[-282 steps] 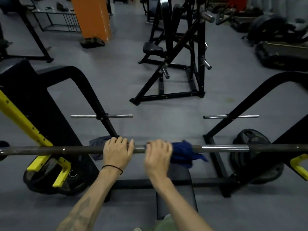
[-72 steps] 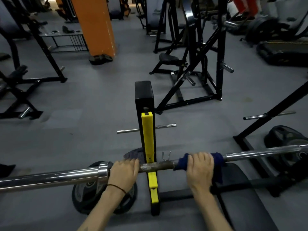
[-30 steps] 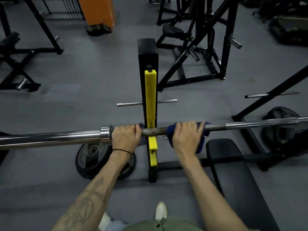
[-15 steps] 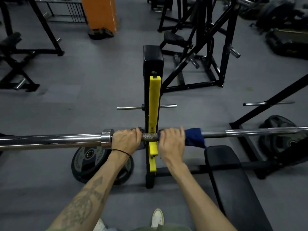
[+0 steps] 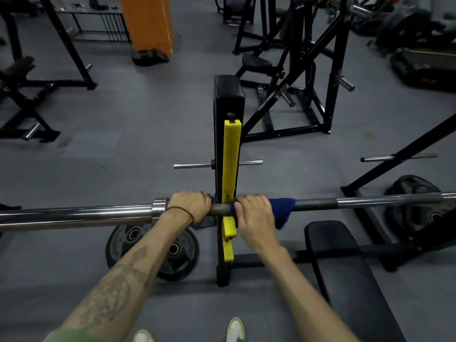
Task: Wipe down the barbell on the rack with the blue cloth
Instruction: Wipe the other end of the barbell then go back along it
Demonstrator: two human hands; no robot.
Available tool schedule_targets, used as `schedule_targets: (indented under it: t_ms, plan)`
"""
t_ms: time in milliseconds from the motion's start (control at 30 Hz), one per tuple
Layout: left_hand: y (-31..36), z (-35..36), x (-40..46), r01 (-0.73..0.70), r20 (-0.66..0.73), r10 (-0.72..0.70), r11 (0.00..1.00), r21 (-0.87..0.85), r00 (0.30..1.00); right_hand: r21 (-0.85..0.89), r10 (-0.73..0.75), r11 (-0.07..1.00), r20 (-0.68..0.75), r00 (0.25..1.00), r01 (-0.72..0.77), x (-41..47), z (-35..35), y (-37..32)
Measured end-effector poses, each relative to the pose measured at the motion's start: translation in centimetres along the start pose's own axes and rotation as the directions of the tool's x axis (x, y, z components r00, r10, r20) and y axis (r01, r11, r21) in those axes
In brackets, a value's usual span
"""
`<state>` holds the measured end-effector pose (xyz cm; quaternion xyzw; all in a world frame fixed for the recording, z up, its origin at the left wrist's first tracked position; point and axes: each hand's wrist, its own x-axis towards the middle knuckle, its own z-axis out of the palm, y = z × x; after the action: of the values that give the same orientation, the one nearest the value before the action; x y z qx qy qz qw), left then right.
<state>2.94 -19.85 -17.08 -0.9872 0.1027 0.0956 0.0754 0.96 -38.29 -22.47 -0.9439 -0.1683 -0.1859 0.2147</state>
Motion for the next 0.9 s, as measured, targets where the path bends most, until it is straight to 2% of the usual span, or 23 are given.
schedule_targets:
  t_ms: [67,100,133,167,233,267,300,367,433,467,500,567,667,700,767,833,867,900]
  plan:
    - [-0.4,-1.1,1.0,0.087,0.283,-0.026,0.975,-0.206,0.959,-0.113,-0.112,0.987,0.039,0.993,0.115,-0.3,-1.6,4.6]
    - [-0.5,-1.1,1.3,0.099,0.334,-0.018,0.969,-0.227,0.942,-0.169,-0.102,0.981,-0.010,0.995,0.099,-0.5,-2.5,7.3]
    - [-0.4,-1.2,1.2,0.064,0.322,-0.005,0.983,-0.172,0.947,-0.192,-0.032,0.981,-0.080,0.996,0.016,-0.8,-3.4,9.2]
    - [-0.4,-1.2,1.0,0.035,0.278,-0.006,0.995,-0.099,0.961,-0.174,0.086,0.978,-0.153,0.985,-0.113,-1.2,-3.9,10.0]
    - [-0.1,-0.4,0.2,-0.022,0.112,0.012,0.996,0.086,0.994,-0.111,0.302,0.931,-0.303,0.904,-0.348,-1.0,-2.5,7.6]
    - [0.0,-0.1,-0.1,0.010,0.043,-0.015,0.992,0.127,0.999,-0.072,0.347,0.920,-0.310,0.885,-0.386,-0.6,-1.1,5.3]
    - [0.2,0.2,-0.3,0.021,-0.004,-0.020,0.987,0.160,1.000,-0.046,0.302,0.945,-0.262,0.917,-0.324,-0.4,-0.1,3.0]
    - [0.4,0.8,-1.0,-0.008,-0.068,0.019,0.987,0.161,0.998,-0.032,0.034,0.999,-0.111,0.993,-0.038,-1.1,0.7,1.0]
    - [0.3,1.1,-2.2,-0.027,-0.136,0.047,0.989,0.144,0.990,-0.083,-0.180,0.981,-0.033,0.983,0.177,-1.0,-1.1,3.7]
    - [-0.1,1.4,-2.8,-0.015,-0.197,0.033,0.996,0.093,0.980,-0.126,-0.210,0.971,-0.027,0.977,0.205,-0.9,-2.2,5.7]
    - [-0.9,1.9,-3.4,-0.018,-0.293,0.025,0.999,0.027,0.956,-0.171,-0.183,0.970,-0.051,0.982,0.172,-0.9,-3.2,7.7]
    - [-3.1,3.0,-4.9,-0.035,-0.492,-0.012,0.996,-0.086,0.870,-0.188,-0.022,0.982,-0.139,0.990,-0.005,-1.4,-4.4,9.4]
    - [-7.7,4.3,-7.3,0.008,-0.583,-0.092,0.989,-0.145,0.807,-0.058,0.303,0.944,-0.223,0.926,-0.323,-0.9,-1.7,4.3]
    - [-9.3,4.6,-7.7,0.048,-0.578,-0.131,0.986,-0.157,0.806,-0.008,0.318,0.946,-0.190,0.929,-0.325,-0.7,-0.6,1.9]
    - [-12.2,5.4,-8.0,0.126,-0.553,-0.197,0.978,-0.164,0.809,0.013,0.147,0.989,-0.092,0.985,-0.146,-1.2,0.7,-0.4]
    - [-14.4,6.2,-8.1,0.165,-0.528,-0.231,0.971,-0.171,0.817,-0.065,-0.069,0.996,-0.008,0.998,0.069,-1.1,-0.6,1.6]
    - [-15.1,6.6,-8.3,0.176,-0.524,-0.244,0.968,-0.177,0.816,-0.123,-0.109,0.986,0.009,0.994,0.109,-1.0,-1.6,3.6]
    - [-15.5,7.1,-8.4,0.183,-0.533,-0.254,0.966,-0.184,0.807,-0.175,-0.081,0.982,-0.013,0.997,0.077,-1.1,-2.5,5.4]
